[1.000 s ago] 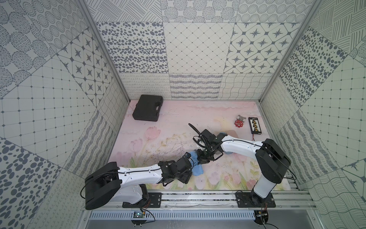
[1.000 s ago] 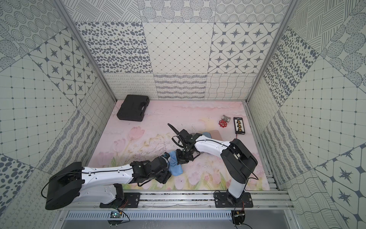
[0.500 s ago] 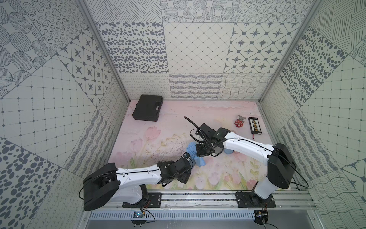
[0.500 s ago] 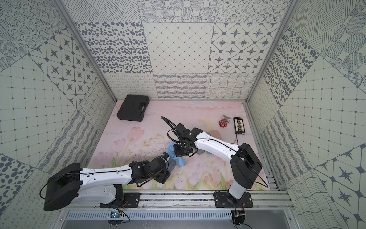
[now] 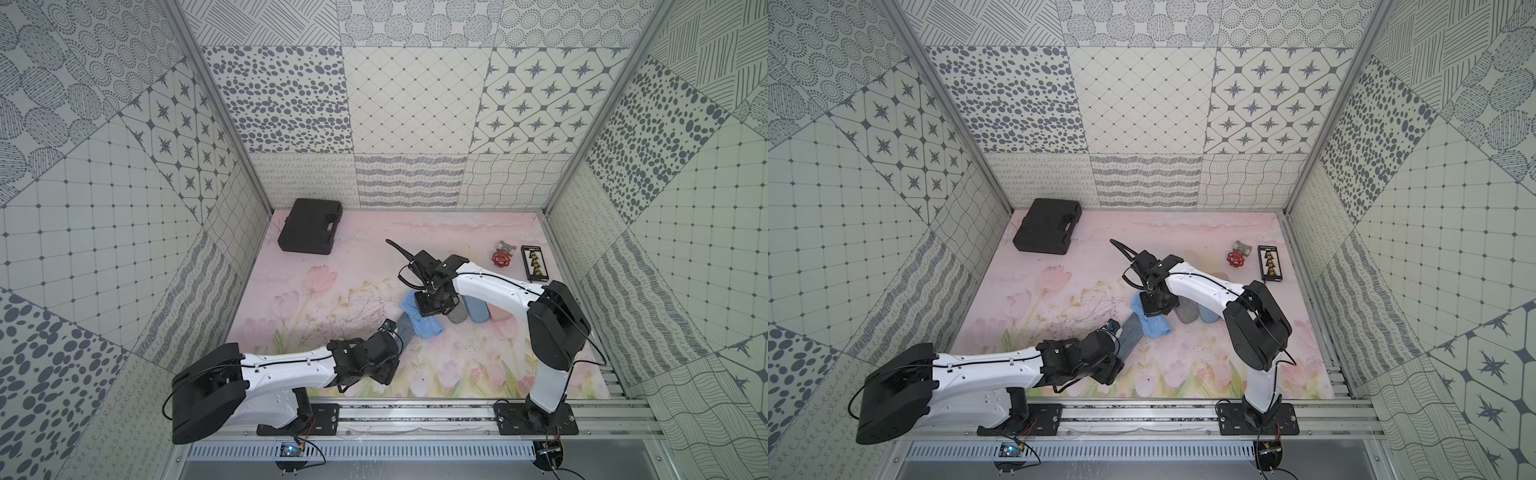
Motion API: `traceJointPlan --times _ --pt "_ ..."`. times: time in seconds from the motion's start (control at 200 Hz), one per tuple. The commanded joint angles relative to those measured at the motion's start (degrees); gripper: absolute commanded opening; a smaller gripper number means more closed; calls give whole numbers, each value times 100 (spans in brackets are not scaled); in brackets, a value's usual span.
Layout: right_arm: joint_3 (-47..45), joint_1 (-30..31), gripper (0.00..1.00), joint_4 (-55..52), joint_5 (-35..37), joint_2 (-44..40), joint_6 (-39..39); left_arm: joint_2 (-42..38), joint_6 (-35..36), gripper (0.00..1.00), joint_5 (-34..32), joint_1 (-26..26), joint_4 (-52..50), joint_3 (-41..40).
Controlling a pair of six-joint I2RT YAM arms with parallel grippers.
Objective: Wipe the eyeglass case
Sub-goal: Wipe the dirt from the eyeglass case.
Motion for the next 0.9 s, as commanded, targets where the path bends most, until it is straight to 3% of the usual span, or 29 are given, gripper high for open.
traceJointPlan --times 0.0,0.155,0.305,0.425,0.465,0.575,0.66,0.765,0.826,0.896 --pt "277 235 0 -277 -178 -263 -364 52 -13 19 -43 -19 195 68" --pt "-346 278 0 1026 -2780 -459 795 -124 -13 19 -76 -21 258 -21" --pt "-1329 296 0 2569 -3922 -305 1737 -208 -4 19 -114 -25 311 -55" --pt "-1599 -167 0 2012 -3426 -79 1184 -160 13 19 -70 -22 324 -42" --pt "-1466 -341 0 1382 -2650 -17 744 -153 14 19 -55 -28 345 -42" --pt "-765 -368 0 -39 465 44 -152 -122 5 19 -61 -26 395 -59" --pt "-248 -246 0 -567 1601 -40 -421 -76 4 19 -63 -26 414 -39" --pt "235 148 0 -646 1538 -219 -626 -5 22 18 -26 -29 454 -21" --pt "447 324 0 -573 670 -259 -562 22 40 18 -17 -32 451 -10" --pt "364 359 0 -74 -861 -297 -123 11 64 18 -34 -38 462 -9"
